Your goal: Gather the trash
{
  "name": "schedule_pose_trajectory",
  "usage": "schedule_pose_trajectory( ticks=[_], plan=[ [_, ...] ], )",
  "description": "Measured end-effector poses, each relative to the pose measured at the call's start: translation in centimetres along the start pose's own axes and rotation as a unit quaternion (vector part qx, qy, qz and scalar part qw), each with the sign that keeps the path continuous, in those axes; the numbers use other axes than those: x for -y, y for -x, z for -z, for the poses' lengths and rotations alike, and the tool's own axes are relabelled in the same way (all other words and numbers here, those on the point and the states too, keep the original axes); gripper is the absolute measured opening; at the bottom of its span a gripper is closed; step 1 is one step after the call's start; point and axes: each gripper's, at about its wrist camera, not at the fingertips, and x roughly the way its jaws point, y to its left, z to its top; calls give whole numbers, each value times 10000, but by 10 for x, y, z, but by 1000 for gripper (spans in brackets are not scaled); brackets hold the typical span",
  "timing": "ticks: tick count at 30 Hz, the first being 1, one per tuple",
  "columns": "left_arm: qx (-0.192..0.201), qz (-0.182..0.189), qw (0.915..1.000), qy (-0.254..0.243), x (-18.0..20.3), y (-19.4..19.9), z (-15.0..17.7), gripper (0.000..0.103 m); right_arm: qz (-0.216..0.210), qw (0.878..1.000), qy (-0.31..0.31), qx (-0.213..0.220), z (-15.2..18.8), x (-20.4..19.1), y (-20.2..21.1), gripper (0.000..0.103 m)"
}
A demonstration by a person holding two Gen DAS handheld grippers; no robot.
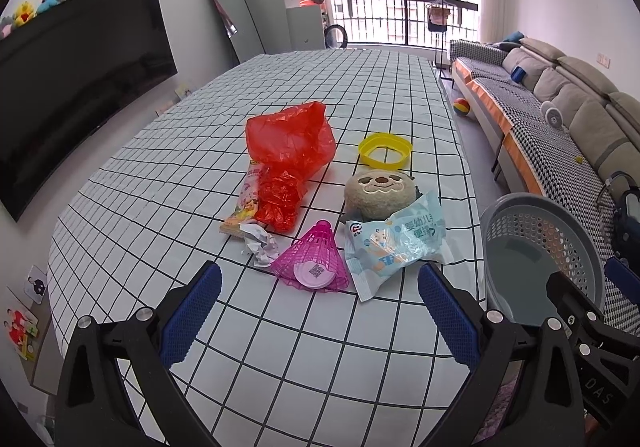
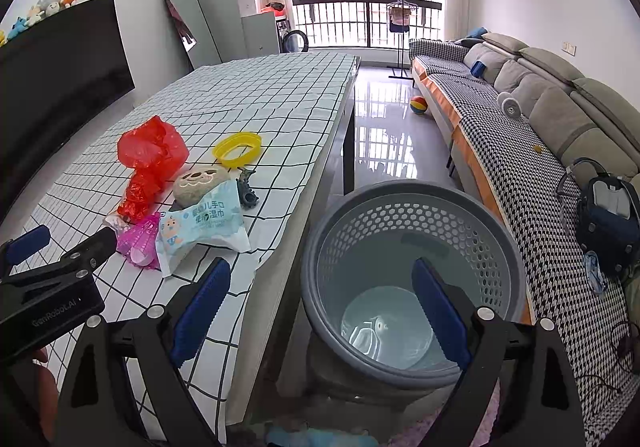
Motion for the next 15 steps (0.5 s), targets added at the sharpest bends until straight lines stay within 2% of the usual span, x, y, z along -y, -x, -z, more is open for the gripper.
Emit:
schedule_pose_trajectory(
  ticks=[15],
  plan=[
    [12,-16,10000,-19,-1,-1,1,97,-12,10000,5,1,-3,-1,2,88]
  ],
)
